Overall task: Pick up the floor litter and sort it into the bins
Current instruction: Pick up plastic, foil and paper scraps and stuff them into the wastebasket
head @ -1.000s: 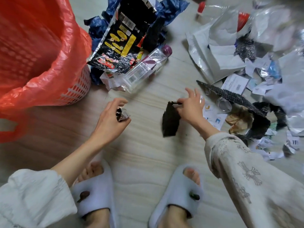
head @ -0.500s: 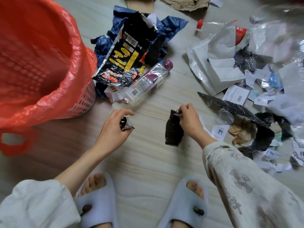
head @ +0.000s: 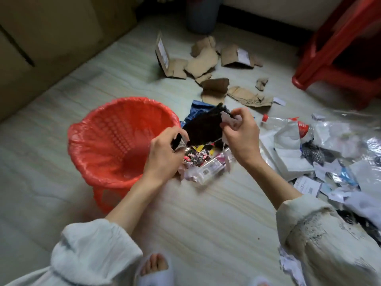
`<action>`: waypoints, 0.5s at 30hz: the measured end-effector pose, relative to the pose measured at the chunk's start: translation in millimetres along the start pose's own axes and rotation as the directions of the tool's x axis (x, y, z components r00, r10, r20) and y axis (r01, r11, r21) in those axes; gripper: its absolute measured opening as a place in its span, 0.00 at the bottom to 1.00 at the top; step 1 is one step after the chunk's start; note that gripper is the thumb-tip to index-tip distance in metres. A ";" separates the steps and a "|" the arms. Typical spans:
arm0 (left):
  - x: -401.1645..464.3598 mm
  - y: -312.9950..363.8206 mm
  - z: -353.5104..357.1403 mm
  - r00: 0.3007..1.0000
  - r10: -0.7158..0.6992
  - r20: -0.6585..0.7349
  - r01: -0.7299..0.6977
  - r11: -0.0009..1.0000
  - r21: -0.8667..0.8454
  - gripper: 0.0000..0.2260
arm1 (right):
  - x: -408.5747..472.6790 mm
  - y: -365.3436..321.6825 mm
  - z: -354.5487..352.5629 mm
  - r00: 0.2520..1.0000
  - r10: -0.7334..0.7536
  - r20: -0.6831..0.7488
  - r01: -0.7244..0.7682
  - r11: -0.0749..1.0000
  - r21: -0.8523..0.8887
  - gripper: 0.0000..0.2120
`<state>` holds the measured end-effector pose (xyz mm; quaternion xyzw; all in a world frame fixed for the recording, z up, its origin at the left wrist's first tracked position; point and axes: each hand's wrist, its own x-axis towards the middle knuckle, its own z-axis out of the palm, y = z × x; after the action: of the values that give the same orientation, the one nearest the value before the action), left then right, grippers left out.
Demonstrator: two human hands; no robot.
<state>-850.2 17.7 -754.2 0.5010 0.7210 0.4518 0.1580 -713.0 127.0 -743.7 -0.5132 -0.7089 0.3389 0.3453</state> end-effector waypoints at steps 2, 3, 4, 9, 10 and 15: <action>9.5 -7.5 -29.3 0.989 -0.027 -0.144 0.034 0.998 0.045 0.10 | 2.4 -33.7 12.9 0.998 -0.055 -0.036 0.058 0.994 0.087 0.09; 12.0 -15.8 -47.5 0.977 -0.053 -0.209 0.070 0.995 0.077 0.09 | 2.8 -53.0 21.3 0.996 -0.078 -0.043 0.083 0.989 0.125 0.09; 13.9 -26.9 -64.2 0.962 -0.079 -0.261 0.111 0.988 0.111 0.09 | 4.8 -71.2 30.3 0.994 -0.095 -0.054 0.103 0.981 0.167 0.09; 16.3 -66.1 -104.5 0.939 -0.236 -0.248 0.310 0.894 0.324 0.10 | 21.0 -131.7 76.7 0.988 -0.153 -0.030 0.156 0.945 0.287 0.09; 16.5 -73.9 -106.6 0.932 -0.310 -0.188 0.361 0.848 0.388 0.15 | 20.9 -133.0 91.6 0.986 -0.162 0.026 0.151 0.958 0.245 0.08; 5.2 -109.7 -101.9 0.876 -0.481 0.021 0.412 0.771 0.485 0.31 | 5.8 -94.4 155.3 0.959 -0.052 0.278 0.071 0.996 -0.062 0.09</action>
<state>-985.4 -37.9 -786.7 0.3690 0.8929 0.1772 0.1874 -891.0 90.1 -746.7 -0.4505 -0.7774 0.3709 0.2349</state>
